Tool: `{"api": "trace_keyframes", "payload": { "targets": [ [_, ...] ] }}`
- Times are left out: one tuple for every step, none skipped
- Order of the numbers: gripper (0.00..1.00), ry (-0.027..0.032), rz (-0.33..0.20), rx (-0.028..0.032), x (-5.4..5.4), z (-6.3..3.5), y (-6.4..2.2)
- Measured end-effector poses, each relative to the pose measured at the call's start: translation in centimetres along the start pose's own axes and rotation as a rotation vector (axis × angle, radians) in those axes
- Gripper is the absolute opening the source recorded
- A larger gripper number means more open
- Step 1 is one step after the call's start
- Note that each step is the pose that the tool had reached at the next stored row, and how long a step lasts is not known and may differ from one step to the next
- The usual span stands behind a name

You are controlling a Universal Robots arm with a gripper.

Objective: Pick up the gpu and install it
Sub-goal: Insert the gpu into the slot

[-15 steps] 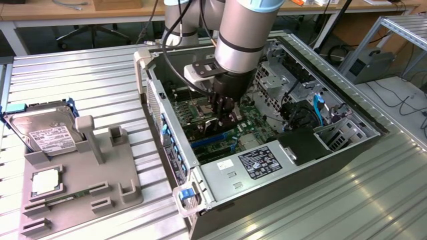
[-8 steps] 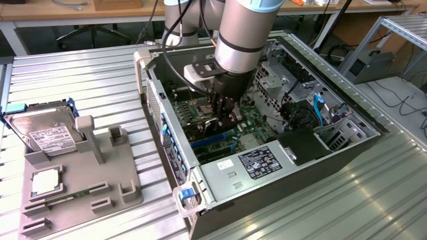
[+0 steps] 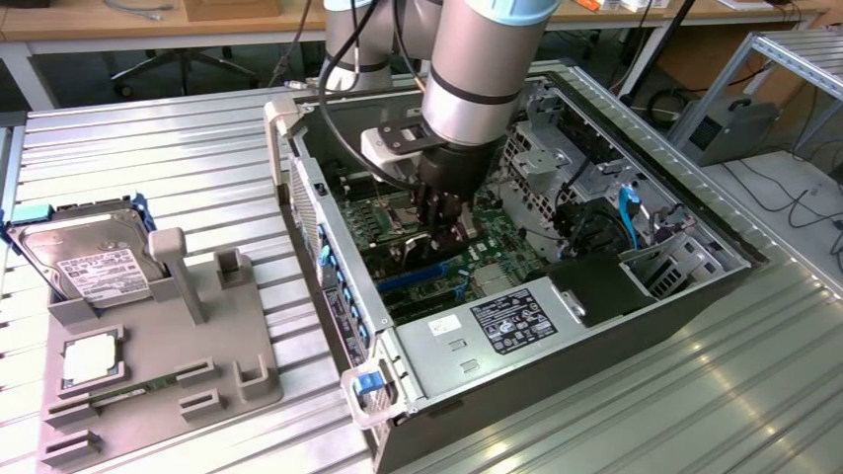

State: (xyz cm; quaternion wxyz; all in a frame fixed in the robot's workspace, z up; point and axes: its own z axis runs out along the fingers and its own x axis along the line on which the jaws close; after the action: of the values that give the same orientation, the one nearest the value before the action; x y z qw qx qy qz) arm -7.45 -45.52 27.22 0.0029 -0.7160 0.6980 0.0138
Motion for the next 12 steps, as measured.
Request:
{"api": "trace_keyframes", "payload": {
  "targets": [
    [0.27, 0.0001, 0.000, 0.0000, 0.03, 0.00, -0.01],
    [0.27, 0.0001, 0.000, -0.0001, 0.04, -0.01, -0.01],
    [0.27, 0.0000, 0.000, 0.0000, 0.05, 0.00, -0.01],
    [0.27, 0.0001, 0.000, 0.0000, 0.05, -0.01, -0.01],
    [0.27, 0.0001, 0.000, 0.0000, 0.05, -0.01, -0.01],
    [0.27, 0.0000, 0.002, 0.0000, 0.07, -0.01, -0.01],
    [0.27, 0.0000, 0.003, 0.0000, 0.07, -0.01, -0.01],
    [0.27, 0.0000, 0.006, 0.0001, 0.09, -0.01, -0.01],
    [0.27, -0.0001, 0.007, 0.0001, 0.11, -0.01, -0.01],
    [0.27, 0.0000, 0.008, 0.0001, 0.11, -0.01, -0.01],
    [0.27, 0.0000, 0.010, 0.0002, 0.11, -0.01, -0.01],
    [0.27, 0.0000, 0.011, 0.0002, 0.12, -0.01, -0.01]
  ]
}}
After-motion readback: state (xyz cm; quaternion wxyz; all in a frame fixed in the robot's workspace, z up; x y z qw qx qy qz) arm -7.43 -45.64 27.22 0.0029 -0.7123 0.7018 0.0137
